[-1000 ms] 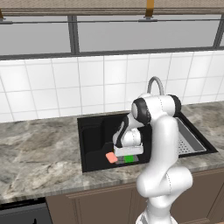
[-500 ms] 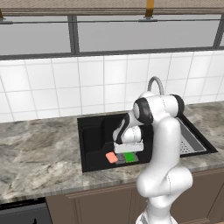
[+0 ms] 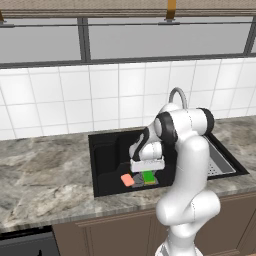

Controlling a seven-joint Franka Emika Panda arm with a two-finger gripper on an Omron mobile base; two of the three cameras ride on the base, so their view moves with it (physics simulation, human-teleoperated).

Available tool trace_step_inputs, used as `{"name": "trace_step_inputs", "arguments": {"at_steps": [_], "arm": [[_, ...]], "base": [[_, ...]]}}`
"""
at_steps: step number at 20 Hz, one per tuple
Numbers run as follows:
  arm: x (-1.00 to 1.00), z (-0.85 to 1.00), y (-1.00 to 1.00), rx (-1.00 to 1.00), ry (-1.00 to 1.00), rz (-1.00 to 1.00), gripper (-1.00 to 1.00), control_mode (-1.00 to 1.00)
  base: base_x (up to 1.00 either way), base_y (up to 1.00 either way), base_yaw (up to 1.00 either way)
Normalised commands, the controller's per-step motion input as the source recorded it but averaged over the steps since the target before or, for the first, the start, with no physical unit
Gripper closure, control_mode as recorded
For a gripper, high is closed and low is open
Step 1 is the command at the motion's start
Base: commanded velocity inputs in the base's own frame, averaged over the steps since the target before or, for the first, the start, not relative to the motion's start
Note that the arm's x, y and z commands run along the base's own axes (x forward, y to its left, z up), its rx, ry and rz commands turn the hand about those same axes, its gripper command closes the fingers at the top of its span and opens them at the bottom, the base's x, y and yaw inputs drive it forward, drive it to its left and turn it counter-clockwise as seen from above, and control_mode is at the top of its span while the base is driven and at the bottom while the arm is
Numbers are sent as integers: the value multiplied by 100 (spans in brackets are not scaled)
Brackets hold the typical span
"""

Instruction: Pick up the sponge and bar soap from the sink, and place them back in the cabinet, and close the cabinet door.

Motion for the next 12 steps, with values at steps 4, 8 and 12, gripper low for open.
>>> {"name": "trace_step_inputs", "arguments": {"at_steps": [4, 8, 12], "arm": [[2, 28, 0, 0, 0, 0, 100, -100], [1, 22, 0, 0, 0, 0, 100, -100], [0, 18, 0, 0, 0, 0, 100, -100]], "base": [[0, 0, 0], [0, 0, 0], [0, 0, 0]]}}
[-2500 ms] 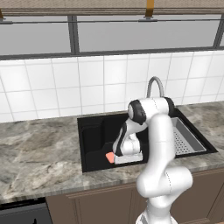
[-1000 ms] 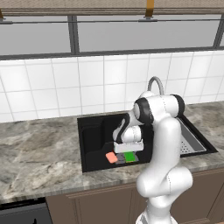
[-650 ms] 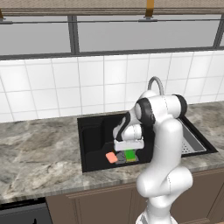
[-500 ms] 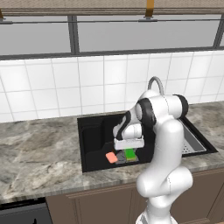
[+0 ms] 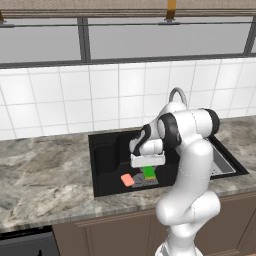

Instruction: Pick up the sponge and bar soap from the sink, and place them back in the cabinet, and close the cabinet door.

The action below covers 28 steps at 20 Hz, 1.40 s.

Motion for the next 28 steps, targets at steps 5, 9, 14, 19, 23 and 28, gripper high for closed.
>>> {"name": "trace_step_inputs", "arguments": {"at_steps": [5, 9, 14, 19, 23, 28], "arm": [[0, 29, 0, 0, 0, 0, 100, -100], [0, 31, 0, 0, 0, 0, 100, -100], [0, 37, -1, 0, 0, 0, 100, -100], [0, 39, -5, 0, 0, 0, 100, -100], [-2, 41, -9, 0, 0, 0, 100, -100], [-13, 36, -8, 0, 0, 0, 100, -100]], "base": [[0, 0, 0], [0, 0, 0], [0, 0, 0], [0, 0, 0], [0, 0, 0], [0, 0, 0]]}}
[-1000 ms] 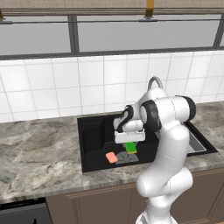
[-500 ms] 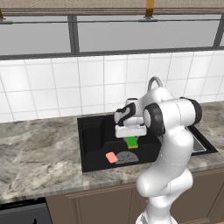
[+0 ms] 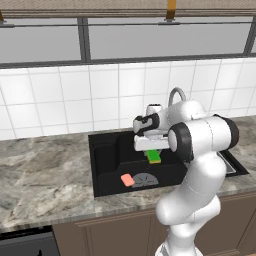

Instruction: Pick up the sponge and bar soap from the sink, and place them back in the cabinet, and close the cabinet door.

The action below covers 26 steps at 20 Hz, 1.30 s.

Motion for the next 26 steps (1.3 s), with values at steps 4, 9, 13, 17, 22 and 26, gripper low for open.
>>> {"name": "trace_step_inputs", "arguments": {"at_steps": [4, 9, 13, 17, 22, 26], "arm": [[-14, 34, -8, 0, 0, 0, 100, -100], [-20, 28, -7, 0, 0, 0, 100, -100], [-23, 34, -10, 0, 1, 0, 100, -100], [-30, 32, -11, 0, 1, 0, 100, -100], [-32, 34, -10, 0, 1, 0, 100, -100], [-34, 39, -9, 0, 2, 0, 100, -100]], "base": [[0, 0, 0], [0, 0, 0], [0, 0, 0], [0, 0, 0], [0, 0, 0], [0, 0, 0]]}}
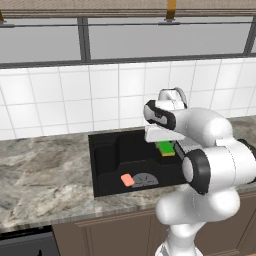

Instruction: Pick up the sponge and bar soap from the sink, and place them back in the cabinet, and close the cabinet door.

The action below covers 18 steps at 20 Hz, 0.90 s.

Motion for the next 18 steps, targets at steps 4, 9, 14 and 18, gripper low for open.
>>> {"name": "trace_step_inputs", "arguments": {"at_steps": [4, 9, 14, 18], "arm": [[-37, 31, -5, 0, 1, 0, 100, -100], [-33, 34, -3, 0, 3, 0, 100, -100], [-34, 39, -11, 0, 1, 0, 100, -100], [-37, 39, -13, 0, 1, 0, 100, -100]], "base": [[0, 0, 0], [0, 0, 0], [0, 0, 0], [0, 0, 0]]}}
